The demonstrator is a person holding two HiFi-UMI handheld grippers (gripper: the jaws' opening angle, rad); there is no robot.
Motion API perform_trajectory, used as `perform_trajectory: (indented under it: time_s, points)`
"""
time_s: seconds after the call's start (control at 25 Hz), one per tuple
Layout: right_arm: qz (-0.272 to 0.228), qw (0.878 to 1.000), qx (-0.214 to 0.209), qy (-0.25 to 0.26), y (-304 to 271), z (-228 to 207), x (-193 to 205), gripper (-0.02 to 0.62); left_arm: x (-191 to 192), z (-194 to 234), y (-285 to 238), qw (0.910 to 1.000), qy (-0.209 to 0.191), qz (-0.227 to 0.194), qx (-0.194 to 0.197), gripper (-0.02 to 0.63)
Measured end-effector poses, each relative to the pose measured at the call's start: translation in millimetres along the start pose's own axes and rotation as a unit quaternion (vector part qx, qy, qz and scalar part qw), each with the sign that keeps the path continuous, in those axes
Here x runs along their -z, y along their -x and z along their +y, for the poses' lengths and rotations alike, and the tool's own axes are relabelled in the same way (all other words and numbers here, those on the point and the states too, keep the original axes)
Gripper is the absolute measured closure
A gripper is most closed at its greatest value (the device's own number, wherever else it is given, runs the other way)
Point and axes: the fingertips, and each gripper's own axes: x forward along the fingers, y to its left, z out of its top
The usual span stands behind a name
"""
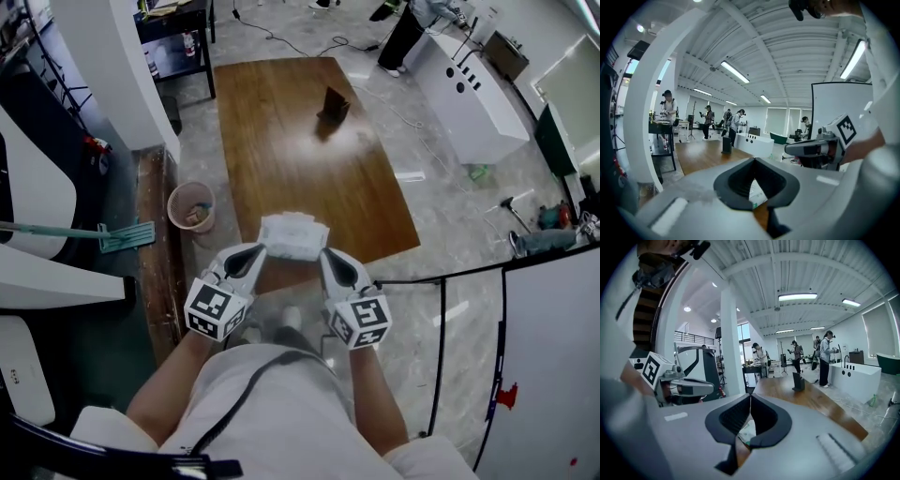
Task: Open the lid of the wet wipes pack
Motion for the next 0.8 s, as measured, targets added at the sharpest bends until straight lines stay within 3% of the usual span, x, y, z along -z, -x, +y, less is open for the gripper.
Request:
perform_trajectory:
  time_s: [0.28,0.8]
  points:
    - [-0.020,0.999,0.027,-0.003,33.3,18.3,-7.0,0.586,-28.6,-13.2,18.7,0.9992,-0.007,-0.036,0.016,0.600]
    - [-0.025,0.999,0.039,0.003,49.3,31.4,-10.7,0.587,-26.7,-24.9,30.2,0.9988,-0.012,-0.035,0.031,0.600]
